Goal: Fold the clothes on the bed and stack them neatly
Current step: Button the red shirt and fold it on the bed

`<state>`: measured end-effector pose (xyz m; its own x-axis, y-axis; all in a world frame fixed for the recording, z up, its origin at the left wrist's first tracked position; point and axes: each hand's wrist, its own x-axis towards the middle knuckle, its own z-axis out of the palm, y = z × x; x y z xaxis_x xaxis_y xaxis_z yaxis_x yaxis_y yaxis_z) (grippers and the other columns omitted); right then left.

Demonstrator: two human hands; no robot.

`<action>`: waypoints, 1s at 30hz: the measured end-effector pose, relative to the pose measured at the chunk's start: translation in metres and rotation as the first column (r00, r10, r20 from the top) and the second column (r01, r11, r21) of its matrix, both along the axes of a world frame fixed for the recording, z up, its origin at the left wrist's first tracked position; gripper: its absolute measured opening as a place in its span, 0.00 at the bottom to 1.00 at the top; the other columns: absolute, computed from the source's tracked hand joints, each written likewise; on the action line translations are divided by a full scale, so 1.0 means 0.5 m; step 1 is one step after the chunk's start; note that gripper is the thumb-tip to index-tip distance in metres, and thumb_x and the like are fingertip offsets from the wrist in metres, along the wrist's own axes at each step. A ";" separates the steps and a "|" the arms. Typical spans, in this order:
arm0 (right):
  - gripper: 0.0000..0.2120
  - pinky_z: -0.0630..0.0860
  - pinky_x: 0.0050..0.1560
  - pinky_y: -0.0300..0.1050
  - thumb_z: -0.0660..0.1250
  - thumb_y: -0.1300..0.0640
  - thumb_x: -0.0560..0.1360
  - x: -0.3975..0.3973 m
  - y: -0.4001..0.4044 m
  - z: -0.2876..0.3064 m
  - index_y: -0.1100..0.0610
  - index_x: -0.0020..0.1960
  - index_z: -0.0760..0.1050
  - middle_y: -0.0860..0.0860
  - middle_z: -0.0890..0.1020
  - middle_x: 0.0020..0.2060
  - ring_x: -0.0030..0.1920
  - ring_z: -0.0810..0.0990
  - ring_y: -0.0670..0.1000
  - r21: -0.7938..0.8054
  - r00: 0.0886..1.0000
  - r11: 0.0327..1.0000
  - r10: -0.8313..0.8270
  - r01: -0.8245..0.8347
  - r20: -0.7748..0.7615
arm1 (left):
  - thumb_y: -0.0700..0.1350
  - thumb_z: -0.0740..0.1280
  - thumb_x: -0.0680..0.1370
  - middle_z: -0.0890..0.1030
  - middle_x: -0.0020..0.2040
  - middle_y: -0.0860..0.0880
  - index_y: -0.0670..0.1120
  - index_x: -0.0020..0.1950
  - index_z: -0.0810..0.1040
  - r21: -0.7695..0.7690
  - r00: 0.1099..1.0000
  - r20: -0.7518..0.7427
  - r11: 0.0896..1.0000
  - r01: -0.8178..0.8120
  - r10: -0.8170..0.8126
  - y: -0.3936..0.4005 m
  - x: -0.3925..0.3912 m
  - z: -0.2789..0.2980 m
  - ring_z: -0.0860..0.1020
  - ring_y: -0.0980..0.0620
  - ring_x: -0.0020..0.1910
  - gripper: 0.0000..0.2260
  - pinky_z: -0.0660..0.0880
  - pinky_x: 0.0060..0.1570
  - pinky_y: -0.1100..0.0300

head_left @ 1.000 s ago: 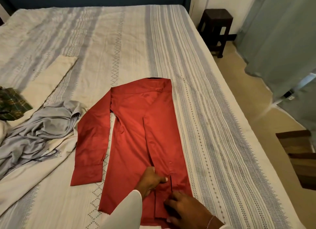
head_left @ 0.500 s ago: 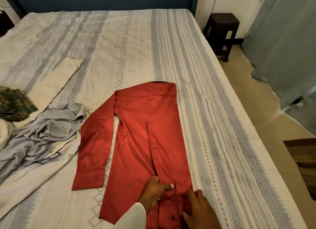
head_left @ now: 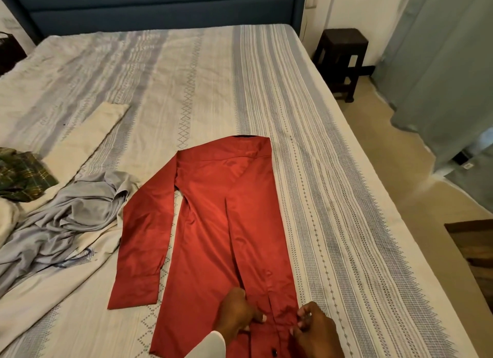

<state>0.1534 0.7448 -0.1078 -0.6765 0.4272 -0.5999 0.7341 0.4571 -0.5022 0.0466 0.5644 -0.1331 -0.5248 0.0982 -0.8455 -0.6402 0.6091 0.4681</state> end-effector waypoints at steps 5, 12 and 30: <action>0.15 0.75 0.45 0.40 0.77 0.46 0.65 0.001 -0.004 0.006 0.45 0.44 0.71 0.42 0.82 0.37 0.40 0.80 0.40 0.062 0.995 0.997 0.044 -0.050 0.085 | 0.59 0.82 0.60 0.79 0.56 0.50 0.47 0.57 0.73 -0.402 0.910 -0.225 0.884 0.239 -0.348 0.016 -0.006 0.107 0.79 0.48 0.59 0.32 0.75 0.55 0.57; 0.14 0.75 0.46 0.46 0.68 0.41 0.73 -0.094 0.003 -0.005 0.46 0.53 0.71 0.45 0.74 0.51 0.53 0.76 0.50 0.314 0.922 0.911 0.337 -0.268 -0.190 | 0.61 0.76 0.70 0.77 0.63 0.45 0.45 0.67 0.66 -0.569 0.709 -0.490 0.802 0.182 -0.508 0.037 -0.115 0.106 0.76 0.44 0.63 0.35 0.74 0.56 0.53; 0.12 0.77 0.45 0.52 0.61 0.53 0.74 -0.535 0.017 -0.041 0.52 0.55 0.75 0.52 0.78 0.51 0.48 0.78 0.57 0.637 0.720 0.657 0.658 -0.405 -0.221 | 0.51 0.55 0.81 0.77 0.69 0.43 0.42 0.71 0.75 -0.652 0.090 -0.689 0.670 0.355 -0.719 0.069 -0.407 -0.006 0.73 0.45 0.71 0.23 0.67 0.73 0.47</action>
